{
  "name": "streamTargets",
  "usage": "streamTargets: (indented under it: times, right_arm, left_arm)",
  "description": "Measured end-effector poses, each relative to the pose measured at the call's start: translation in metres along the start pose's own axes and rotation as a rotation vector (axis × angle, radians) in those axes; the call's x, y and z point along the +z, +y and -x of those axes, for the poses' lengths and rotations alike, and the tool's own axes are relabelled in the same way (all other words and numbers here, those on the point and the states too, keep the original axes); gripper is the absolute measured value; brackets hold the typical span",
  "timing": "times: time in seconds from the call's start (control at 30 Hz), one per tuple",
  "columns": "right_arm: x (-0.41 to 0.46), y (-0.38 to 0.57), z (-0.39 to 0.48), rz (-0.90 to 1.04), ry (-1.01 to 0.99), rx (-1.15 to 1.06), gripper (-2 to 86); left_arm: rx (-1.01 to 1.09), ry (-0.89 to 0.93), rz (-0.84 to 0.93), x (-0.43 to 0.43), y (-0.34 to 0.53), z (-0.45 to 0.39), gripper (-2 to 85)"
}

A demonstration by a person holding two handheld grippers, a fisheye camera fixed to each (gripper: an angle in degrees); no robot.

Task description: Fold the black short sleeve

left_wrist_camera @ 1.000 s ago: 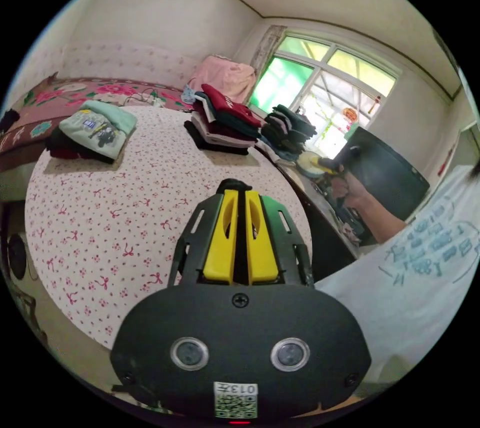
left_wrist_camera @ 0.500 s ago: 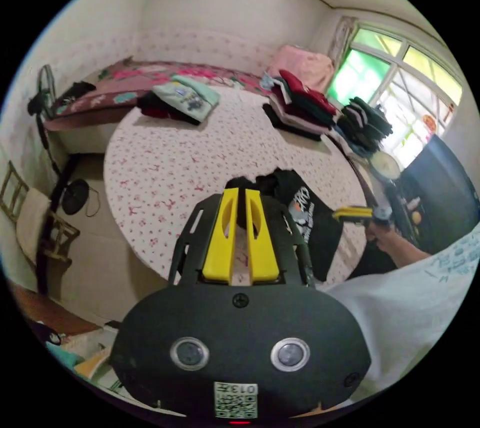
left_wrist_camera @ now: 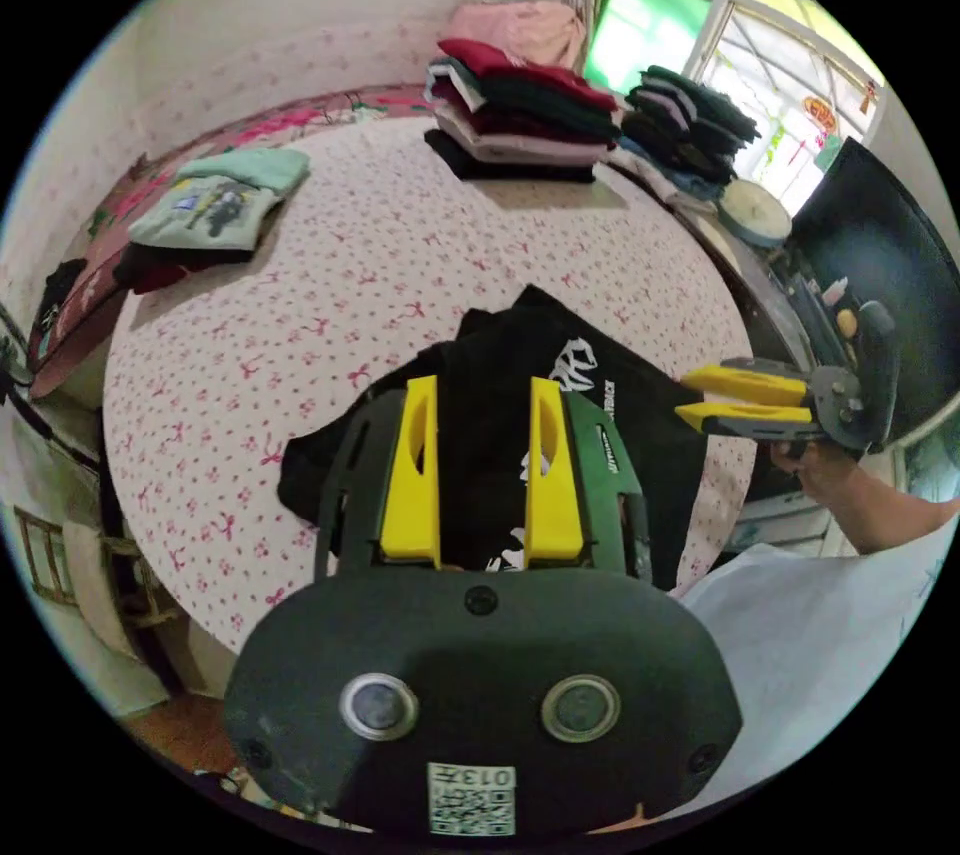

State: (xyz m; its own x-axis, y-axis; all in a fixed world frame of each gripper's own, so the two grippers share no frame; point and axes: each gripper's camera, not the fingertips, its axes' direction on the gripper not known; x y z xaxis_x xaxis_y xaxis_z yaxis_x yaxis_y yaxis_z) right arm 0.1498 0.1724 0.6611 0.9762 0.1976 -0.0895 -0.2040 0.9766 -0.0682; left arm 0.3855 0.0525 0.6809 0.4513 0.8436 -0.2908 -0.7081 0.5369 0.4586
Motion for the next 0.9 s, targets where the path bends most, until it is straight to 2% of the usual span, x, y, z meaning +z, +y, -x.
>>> streamTargets:
  times: [0.1, 0.13, 0.2, 0.27, 0.33, 0.4, 0.47, 0.53, 0.57, 0.67, 0.73, 0.77, 0.83, 0.9]
  right_arm:
    - [0.02, 0.015, -0.02, 0.099, -0.031, 0.077, 5.9]
    - [0.027, 0.019, -0.021, 0.147, -0.104, 0.069, 4.0]
    - [0.026, 0.023, -0.017, 0.144, -0.125, 0.039, 2.8]
    - [0.01, 0.023, -0.015, 0.057, -0.161, 0.003, 2.0]
    - [-0.032, 0.02, -0.022, -0.152, -0.199, 0.008, 1.4]
    - [-0.074, 0.02, -0.027, -0.336, -0.209, 0.001, 1.2]
    - [-0.115, 0.025, -0.026, -0.507, -0.213, -0.06, 1.1]
    - [-0.153, 0.041, -0.022, -0.659, -0.279, -0.187, 1.0]
    - [-0.157, 0.045, -0.02, -0.667, -0.308, -0.222, 1.0]
    - [-0.147, 0.059, 0.004, -0.484, -0.414, -0.418, 1.0]
    - [-0.099, 0.071, 0.032, -0.199, -0.442, -0.444, 1.0]
    - [-0.085, 0.075, 0.038, -0.13, -0.46, -0.435, 1.0]
    - [-0.046, 0.093, 0.059, 0.084, -0.485, -0.468, 1.1]
    - [-0.036, 0.1, 0.061, 0.149, -0.516, -0.459, 1.1]
  left_arm:
    - [-0.017, -0.007, 0.037, 0.017, 0.002, 0.001, 2.7]
    - [-0.016, 0.014, 0.022, 0.014, 0.003, 0.001, 2.4]
    - [0.012, 0.075, -0.084, -0.009, 0.005, 0.003, 1.7]
    - [0.038, 0.106, -0.185, -0.039, 0.004, 0.004, 1.4]
    - [0.056, 0.136, -0.35, -0.083, 0.006, 0.005, 1.2]
    - [0.093, 0.141, -0.604, -0.147, 0.023, 0.007, 1.1]
    - [0.124, 0.096, -0.735, -0.181, 0.041, 0.008, 1.1]
    - [0.115, 0.086, -0.77, -0.194, 0.058, 0.015, 1.0]
    - [0.095, 0.104, -0.746, -0.192, 0.068, 0.022, 0.9]
    - [0.013, 0.103, -0.582, -0.155, 0.094, 0.041, 0.4]
    - [-0.138, 0.087, -0.401, -0.117, 0.111, 0.06, 0.2]
    - [-0.258, 0.106, -0.308, -0.093, 0.126, 0.076, 0.1]
    - [-0.458, 0.135, -0.291, -0.075, 0.157, 0.098, 0.1]
    - [-0.607, 0.153, -0.344, -0.074, 0.189, 0.116, 0.5]
